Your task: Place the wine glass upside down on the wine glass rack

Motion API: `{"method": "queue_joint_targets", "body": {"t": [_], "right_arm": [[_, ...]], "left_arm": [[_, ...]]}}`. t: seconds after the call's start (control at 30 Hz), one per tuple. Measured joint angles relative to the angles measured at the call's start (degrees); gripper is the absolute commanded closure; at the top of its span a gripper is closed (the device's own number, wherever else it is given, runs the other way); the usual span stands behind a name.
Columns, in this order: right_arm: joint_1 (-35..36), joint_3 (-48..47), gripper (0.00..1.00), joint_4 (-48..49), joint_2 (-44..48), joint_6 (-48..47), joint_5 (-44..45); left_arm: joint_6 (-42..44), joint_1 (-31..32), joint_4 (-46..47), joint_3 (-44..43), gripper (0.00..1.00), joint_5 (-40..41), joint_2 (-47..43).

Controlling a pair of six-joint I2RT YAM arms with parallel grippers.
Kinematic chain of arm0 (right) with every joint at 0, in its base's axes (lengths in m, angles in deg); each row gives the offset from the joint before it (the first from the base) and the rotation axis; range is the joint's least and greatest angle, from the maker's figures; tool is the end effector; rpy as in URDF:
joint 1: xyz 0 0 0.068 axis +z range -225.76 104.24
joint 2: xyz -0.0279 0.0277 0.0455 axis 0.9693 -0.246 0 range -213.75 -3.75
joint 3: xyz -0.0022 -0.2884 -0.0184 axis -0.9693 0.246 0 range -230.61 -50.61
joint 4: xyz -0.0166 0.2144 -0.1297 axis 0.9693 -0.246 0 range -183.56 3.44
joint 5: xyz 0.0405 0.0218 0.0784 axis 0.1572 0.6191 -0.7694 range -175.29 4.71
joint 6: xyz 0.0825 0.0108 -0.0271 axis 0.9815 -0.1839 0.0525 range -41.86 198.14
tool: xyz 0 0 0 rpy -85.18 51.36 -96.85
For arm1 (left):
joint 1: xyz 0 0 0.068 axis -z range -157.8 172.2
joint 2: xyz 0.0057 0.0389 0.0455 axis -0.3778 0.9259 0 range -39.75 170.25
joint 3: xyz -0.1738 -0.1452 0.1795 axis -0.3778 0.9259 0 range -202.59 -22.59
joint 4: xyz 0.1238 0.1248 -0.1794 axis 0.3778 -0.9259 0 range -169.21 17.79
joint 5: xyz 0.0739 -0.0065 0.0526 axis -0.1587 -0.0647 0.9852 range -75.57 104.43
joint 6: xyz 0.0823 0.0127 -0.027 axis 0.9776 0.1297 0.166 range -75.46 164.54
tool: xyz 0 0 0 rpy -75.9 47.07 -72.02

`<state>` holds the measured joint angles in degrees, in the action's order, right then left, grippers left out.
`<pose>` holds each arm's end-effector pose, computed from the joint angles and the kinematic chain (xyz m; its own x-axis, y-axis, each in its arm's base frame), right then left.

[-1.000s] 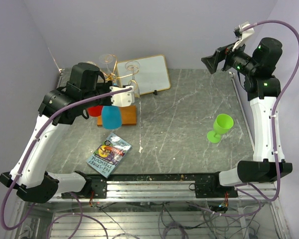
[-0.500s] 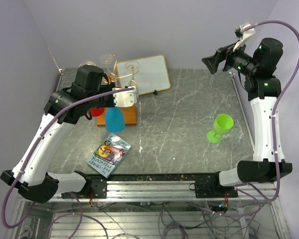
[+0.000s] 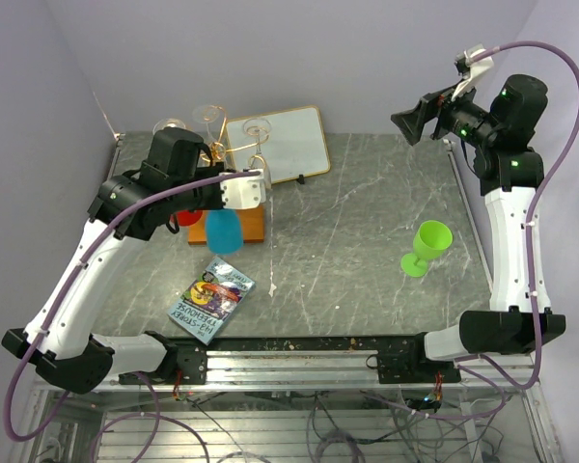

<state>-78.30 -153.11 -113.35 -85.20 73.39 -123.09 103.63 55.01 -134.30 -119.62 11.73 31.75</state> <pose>0.3114 0.0337 0.5175 -0.0521 -0.0634 -0.9966 -0.5805 0.8140 -0.0214 0.1980 -0.1321 0.4444 0.2345 0.8685 -0.4367 0.7239 0.1438 0.6748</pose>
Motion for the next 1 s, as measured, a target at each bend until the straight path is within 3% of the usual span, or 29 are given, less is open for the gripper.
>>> {"method": "queue_joint_targets", "body": {"t": [0.47,1.0], "right_arm": [[-0.3,0.4,0.00,0.2,0.0,-1.8,0.9],[-0.4,0.4,0.00,-4.8,1.1,-12.4,8.8]], "left_arm": [[-1.3,0.0,0.2,0.5,0.50,-0.7,-0.4],[-4.0,0.0,-0.2,0.4,0.47,-1.6,-1.3]]}}
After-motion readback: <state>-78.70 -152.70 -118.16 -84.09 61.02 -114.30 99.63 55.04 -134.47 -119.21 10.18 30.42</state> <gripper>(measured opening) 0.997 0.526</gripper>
